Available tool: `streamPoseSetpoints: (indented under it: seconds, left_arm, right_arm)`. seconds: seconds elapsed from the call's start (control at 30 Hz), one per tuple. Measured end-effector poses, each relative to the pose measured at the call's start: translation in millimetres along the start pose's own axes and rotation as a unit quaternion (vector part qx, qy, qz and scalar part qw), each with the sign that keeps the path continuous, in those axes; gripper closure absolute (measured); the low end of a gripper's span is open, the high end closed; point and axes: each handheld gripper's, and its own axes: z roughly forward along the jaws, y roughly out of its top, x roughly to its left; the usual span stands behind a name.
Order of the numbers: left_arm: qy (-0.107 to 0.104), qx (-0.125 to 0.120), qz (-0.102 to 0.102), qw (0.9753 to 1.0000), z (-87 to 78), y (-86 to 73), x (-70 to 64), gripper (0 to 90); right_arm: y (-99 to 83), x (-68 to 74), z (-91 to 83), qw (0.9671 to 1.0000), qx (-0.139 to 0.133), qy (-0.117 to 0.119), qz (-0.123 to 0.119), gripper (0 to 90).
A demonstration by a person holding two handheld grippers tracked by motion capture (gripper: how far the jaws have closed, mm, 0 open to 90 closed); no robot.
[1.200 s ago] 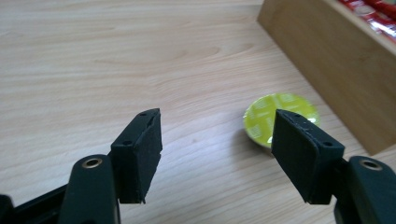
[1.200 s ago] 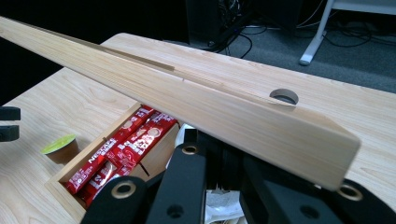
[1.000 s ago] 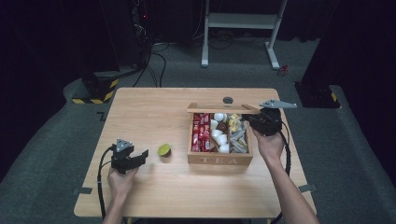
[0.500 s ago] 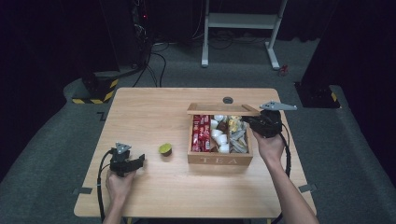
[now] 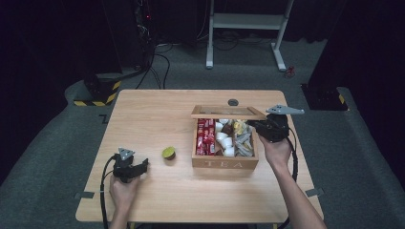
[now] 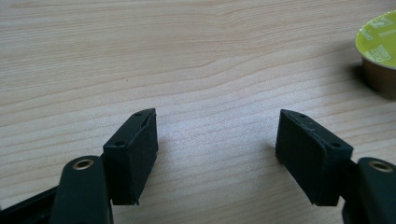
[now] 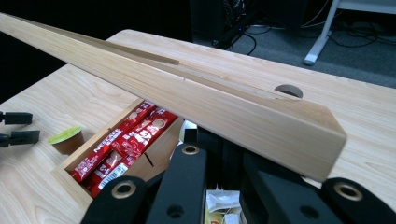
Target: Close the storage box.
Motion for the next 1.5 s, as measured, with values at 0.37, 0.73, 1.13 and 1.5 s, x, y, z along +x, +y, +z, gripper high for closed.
streamPoseSetpoints:
  seconds: [0.37, 0.73, 1.13, 1.5]
  left_arm:
    - [-0.003, 0.0, 0.0, 1.0, 0.1, 0.0, -0.1, 28.4]
    - [-0.004, 0.001, 0.002, 1.0, 0.3, 0.0, -0.1, 27.7]
    - [-0.005, 0.001, 0.001, 1.0, 0.4, 0.0, -0.3, 27.2]
    - [-0.006, 0.002, 0.002, 1.0, 0.4, 0.1, -0.3, 26.9]
  right_arm:
    - [-14.4, 4.0, -1.6, 1.0, 0.009, 0.001, 0.002, 89.2]
    - [-27.3, 2.8, -11.1, 0.9999, 0.009, 0.004, 0.006, 89.2]
    - [-44.0, 3.8, -12.2, 0.9997, 0.019, 0.006, 0.01, 89.2]
    - [-64.8, 6.3, -10.4, 0.9992, 0.034, 0.009, 0.02, 89.0]
